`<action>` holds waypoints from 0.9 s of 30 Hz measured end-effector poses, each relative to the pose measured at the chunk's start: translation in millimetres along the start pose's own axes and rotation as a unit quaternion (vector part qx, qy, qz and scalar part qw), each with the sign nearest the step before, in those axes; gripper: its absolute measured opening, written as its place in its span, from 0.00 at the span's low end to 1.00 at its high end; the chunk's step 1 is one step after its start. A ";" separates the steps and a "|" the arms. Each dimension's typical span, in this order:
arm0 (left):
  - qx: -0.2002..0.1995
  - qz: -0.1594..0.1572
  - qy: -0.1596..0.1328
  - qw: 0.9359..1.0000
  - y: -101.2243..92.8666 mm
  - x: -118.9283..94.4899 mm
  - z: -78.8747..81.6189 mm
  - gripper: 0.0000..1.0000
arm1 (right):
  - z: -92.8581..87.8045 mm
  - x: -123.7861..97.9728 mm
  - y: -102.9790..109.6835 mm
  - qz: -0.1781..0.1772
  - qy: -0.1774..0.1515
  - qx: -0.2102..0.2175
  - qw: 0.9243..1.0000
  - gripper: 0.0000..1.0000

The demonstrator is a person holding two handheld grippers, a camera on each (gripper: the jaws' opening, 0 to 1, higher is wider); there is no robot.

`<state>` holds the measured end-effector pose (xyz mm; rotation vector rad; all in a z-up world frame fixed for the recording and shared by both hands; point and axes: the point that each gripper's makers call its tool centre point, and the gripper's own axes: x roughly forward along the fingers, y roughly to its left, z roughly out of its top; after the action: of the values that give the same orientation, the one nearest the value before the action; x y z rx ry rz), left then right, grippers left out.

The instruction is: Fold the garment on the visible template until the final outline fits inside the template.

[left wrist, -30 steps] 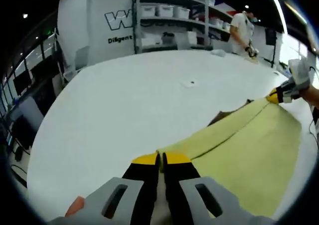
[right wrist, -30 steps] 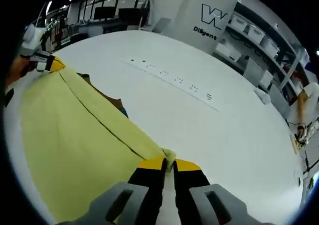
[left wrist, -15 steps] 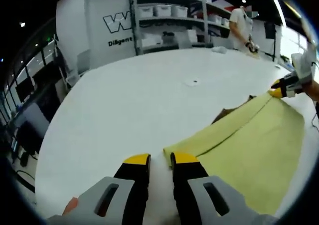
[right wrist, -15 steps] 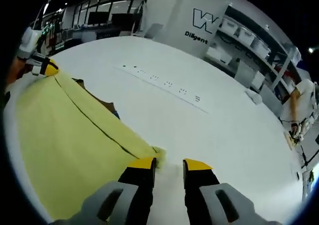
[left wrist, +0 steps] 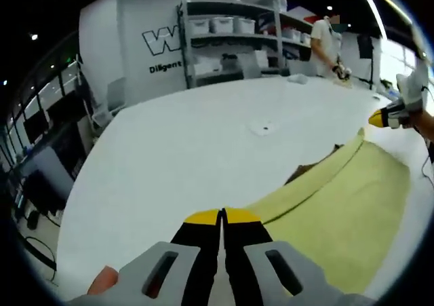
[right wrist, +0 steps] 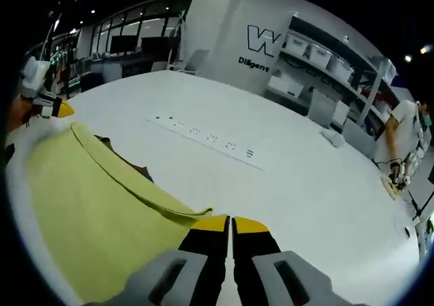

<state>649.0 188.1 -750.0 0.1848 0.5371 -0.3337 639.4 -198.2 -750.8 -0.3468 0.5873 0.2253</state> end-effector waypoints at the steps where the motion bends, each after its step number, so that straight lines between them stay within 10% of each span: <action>1: 0.000 -0.001 -0.001 1.000 -1.3 -1.0 1.3 0.00 | 2.4 -0.6 0.8 0.003 -0.003 0.002 1.000 0.00; 10: 0.006 -0.035 -0.013 0.999 -32.8 -6.6 6.5 0.00 | 9.4 1.5 37.6 0.058 -0.012 0.013 0.998 0.00; 27: 0.018 -0.066 0.037 0.997 -59.8 16.6 -37.7 0.00 | -15.5 12.0 77.0 0.097 0.009 0.000 0.995 0.00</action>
<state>623.3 137.9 -795.7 0.1984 0.6176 -0.4670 618.0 -132.1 -789.3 -0.2917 0.6396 0.4087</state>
